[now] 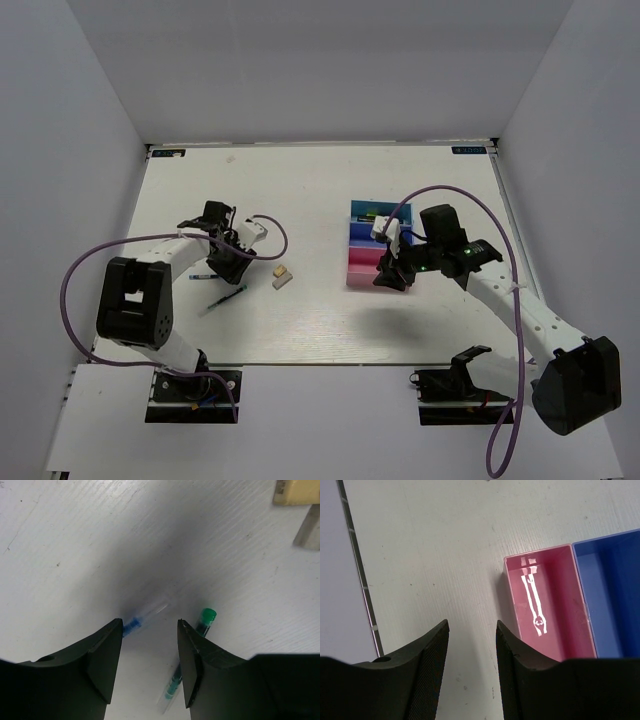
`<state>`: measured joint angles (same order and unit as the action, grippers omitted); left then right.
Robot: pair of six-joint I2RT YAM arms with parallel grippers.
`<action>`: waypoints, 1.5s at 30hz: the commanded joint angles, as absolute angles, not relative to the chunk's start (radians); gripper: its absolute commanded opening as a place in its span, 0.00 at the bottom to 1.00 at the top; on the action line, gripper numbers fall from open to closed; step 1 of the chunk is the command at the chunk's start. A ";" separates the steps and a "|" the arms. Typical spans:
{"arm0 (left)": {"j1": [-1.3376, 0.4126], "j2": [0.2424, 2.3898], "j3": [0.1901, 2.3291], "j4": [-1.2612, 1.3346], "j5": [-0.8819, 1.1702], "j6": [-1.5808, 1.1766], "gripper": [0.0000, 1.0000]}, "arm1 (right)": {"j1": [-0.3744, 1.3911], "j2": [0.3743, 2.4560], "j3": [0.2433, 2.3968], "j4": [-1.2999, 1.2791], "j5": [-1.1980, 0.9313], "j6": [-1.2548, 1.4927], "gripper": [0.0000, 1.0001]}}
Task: Sort the stationery into containers
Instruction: Pick up the pen from the center of the board, then place the pen in the storage box.
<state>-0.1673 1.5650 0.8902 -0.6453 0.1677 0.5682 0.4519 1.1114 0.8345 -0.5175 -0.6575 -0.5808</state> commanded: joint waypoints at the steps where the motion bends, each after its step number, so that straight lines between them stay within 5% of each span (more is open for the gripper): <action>1: -0.189 1.575 0.882 -0.609 0.112 0.595 0.59 | 0.446 1.085 0.831 -0.518 -0.672 -0.594 0.46; 9: -0.193 1.606 0.856 -0.572 0.054 0.603 0.57 | 0.446 1.078 0.833 -0.520 -0.680 -0.597 0.46; 18: -0.229 1.631 0.813 -0.474 -0.129 0.575 0.19 | 0.446 1.069 0.830 -0.526 -0.690 -0.598 0.46; 31: -0.333 1.508 1.046 -0.492 -0.135 0.462 0.05 | 0.439 1.058 0.808 -0.468 -0.580 -0.555 0.48; 34: -0.469 1.467 1.152 -0.512 -0.057 0.391 0.01 | 0.442 1.051 0.798 -0.345 -0.280 -0.445 0.26; 35: -0.494 1.462 1.187 -0.511 -0.020 0.382 0.01 | 0.437 1.046 0.793 -0.309 -0.138 -0.418 0.00; 38: -0.628 1.476 1.270 -0.474 0.023 0.333 0.01 | 0.428 1.002 0.766 -0.209 0.116 -0.394 0.00; 45: -0.804 1.652 1.475 -0.290 0.211 0.233 0.01 | 0.382 0.939 0.707 -0.091 0.353 -0.391 0.00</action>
